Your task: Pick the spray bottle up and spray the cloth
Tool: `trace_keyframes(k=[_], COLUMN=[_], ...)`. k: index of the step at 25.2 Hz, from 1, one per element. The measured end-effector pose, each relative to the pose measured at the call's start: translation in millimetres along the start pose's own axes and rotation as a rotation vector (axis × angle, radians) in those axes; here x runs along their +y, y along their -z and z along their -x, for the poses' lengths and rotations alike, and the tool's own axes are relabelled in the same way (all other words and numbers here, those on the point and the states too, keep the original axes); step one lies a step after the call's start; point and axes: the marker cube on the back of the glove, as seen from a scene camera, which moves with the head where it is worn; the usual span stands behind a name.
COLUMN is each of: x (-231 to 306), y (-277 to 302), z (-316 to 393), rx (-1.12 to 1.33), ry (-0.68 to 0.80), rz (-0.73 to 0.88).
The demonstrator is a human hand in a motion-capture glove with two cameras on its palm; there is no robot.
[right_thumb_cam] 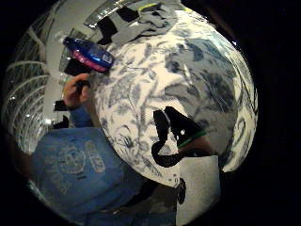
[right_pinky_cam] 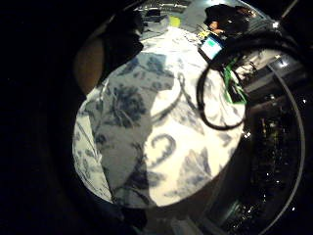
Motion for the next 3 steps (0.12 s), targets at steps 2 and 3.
trace_keyframes(k=[2,3], x=[14.4,17.8], y=[0.7,0.9], z=[-7.8,-9.6], rx=[0.006,0.005], ry=[-0.024,-0.029], rz=[0.019,0.024])
